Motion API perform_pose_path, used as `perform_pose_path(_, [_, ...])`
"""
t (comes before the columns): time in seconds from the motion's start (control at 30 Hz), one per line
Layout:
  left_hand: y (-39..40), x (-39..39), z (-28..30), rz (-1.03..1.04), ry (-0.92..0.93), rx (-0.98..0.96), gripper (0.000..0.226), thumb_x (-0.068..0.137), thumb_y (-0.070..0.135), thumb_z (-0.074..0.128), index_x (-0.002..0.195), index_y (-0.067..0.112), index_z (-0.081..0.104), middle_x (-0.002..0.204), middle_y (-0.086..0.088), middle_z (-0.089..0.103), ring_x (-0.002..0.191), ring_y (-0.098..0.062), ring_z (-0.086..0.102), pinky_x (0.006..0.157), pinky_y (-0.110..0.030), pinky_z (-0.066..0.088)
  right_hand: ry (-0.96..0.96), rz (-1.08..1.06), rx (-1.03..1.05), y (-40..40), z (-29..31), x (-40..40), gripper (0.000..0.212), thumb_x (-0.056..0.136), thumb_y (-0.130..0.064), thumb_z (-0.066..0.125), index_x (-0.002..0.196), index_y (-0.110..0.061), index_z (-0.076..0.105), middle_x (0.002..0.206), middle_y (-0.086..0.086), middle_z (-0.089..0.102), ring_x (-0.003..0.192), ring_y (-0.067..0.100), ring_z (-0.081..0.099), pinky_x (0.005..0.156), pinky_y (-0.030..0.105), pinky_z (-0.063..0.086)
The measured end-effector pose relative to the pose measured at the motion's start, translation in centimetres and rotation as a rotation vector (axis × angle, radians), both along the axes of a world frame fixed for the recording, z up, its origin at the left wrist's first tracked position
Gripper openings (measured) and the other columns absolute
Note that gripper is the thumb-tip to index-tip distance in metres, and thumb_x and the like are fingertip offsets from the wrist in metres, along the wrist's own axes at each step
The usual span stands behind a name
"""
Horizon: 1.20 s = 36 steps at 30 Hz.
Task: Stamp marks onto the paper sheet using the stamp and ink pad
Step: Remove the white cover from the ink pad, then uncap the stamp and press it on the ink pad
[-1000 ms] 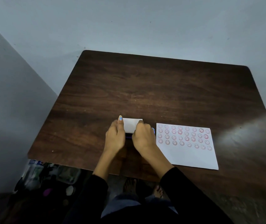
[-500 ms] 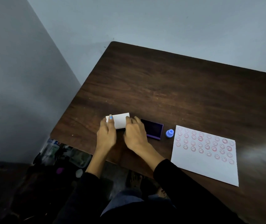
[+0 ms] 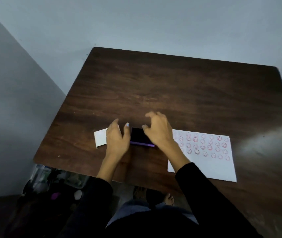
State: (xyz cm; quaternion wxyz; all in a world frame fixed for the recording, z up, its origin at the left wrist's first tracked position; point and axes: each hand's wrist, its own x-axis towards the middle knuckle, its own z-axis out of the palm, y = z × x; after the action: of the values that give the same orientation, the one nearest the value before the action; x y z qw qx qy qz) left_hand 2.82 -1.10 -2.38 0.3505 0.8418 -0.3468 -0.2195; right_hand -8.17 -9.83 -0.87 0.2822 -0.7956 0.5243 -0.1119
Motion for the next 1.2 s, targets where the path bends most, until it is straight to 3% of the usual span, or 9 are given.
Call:
perform_pose_path(0.1, [-2.1, -2.0, -0.1, -0.225, -0.059, 0.023, 0.051, 0.091, 0.021, 0.057, 0.134, -0.002, 0.043, 0.139, -0.022, 0.046, 0.132, -0.034, 0.04, 0.11, -0.04, 0.031, 0.118, -0.068, 0.137, -1.4, 0.2, -3.6, 0.055, 0.066, -0.02, 0.079, 0.114, -0.017, 0.052, 0.119, 0.013, 0.048, 0.115, 0.032, 0.046, 0.083, 0.034, 0.045])
perform_pose_path(0.17, [-3.1, -3.1, -0.6, -0.362, -0.081, 0.113, 0.059, 0.085, 0.023, 0.064, 0.137, 0.006, 0.041, 0.147, -0.017, 0.038, 0.139, -0.032, 0.029, 0.115, -0.039, 0.025, 0.155, -0.091, 0.231, -1.6, 0.0, -5.0, 0.062, 0.059, -0.018, 0.083, 0.111, -0.016, 0.048, 0.118, 0.013, 0.045, 0.111, 0.032, 0.047, 0.077, 0.033, 0.042])
perform_pose_path(0.3, [-4.1, -4.9, -1.3, -0.498, -0.185, 0.288, 0.079, 0.072, 0.033, 0.076, 0.14, 0.018, 0.038, 0.154, -0.011, 0.027, 0.146, -0.029, 0.012, 0.117, -0.042, 0.013, 0.115, -0.092, 0.248, -1.2, -1.0, -6.1, 0.034, 0.066, -0.012, 0.078, 0.093, -0.015, 0.057, 0.106, 0.012, 0.057, 0.096, 0.03, 0.058, 0.072, 0.032, 0.045])
perform_pose_path(0.4, [-4.0, -5.7, -1.7, -0.498, -0.25, 0.294, 0.081, 0.067, 0.039, 0.079, 0.137, 0.019, 0.043, 0.153, -0.01, 0.028, 0.146, -0.028, 0.01, 0.118, -0.044, 0.006, -0.007, -0.162, 0.231, -1.0, -1.7, -6.5, 0.013, 0.07, -0.009, 0.072, 0.079, -0.016, 0.064, 0.088, 0.012, 0.068, 0.084, 0.029, 0.064, 0.07, 0.034, 0.052])
perform_pose_path(0.57, [-3.7, -6.4, -2.1, -0.441, -0.249, 0.2, 0.057, 0.071, 0.042, 0.075, 0.12, 0.018, 0.061, 0.148, -0.009, 0.04, 0.144, -0.026, 0.019, 0.117, -0.043, 0.004, -0.329, -0.307, 0.354, -1.4, -1.2, -7.4, 0.018, 0.058, -0.012, 0.081, 0.07, -0.015, 0.067, 0.07, 0.002, 0.068, 0.064, 0.011, 0.061, 0.057, 0.023, 0.05])
perform_pose_path(0.7, [-3.7, -6.5, -1.7, -0.423, -0.187, 0.053, 0.041, 0.077, 0.036, 0.073, 0.112, 0.016, 0.068, 0.137, -0.011, 0.053, 0.137, -0.025, 0.036, 0.116, -0.041, 0.01, -0.507, -0.375, 0.513, -1.6, -1.1, -7.7, 0.015, 0.063, -0.009, 0.076, 0.069, -0.016, 0.064, 0.067, 0.003, 0.068, 0.055, 0.009, 0.064, 0.054, 0.023, 0.055])
perform_pose_path(1.0, [-3.2, -6.6, -1.1, -0.399, -0.139, 0.0, 0.04, 0.079, 0.035, 0.071, 0.112, 0.013, 0.069, 0.135, -0.01, 0.055, 0.135, -0.024, 0.039, 0.117, -0.04, 0.01, -0.589, -0.425, 0.632, -1.5, -1.4, -7.6, 0.016, 0.064, -0.009, 0.08, 0.071, -0.014, 0.066, 0.067, 0.004, 0.068, 0.053, 0.006, 0.063, 0.053, 0.019, 0.051])
perform_pose_path(1.2, [-3.4, -6.7, -1.1, -0.404, -0.111, 0.006, 0.036, 0.078, 0.035, 0.072, 0.109, 0.017, 0.071, 0.141, -0.008, 0.05, 0.14, -0.024, 0.03, 0.117, -0.046, 0.013, -0.633, -0.388, 0.544, -1.3, -1.4, -7.6, 0.014, 0.059, -0.007, 0.079, 0.068, -0.013, 0.071, 0.068, 0.007, 0.071, 0.061, 0.013, 0.065, 0.061, 0.026, 0.055])
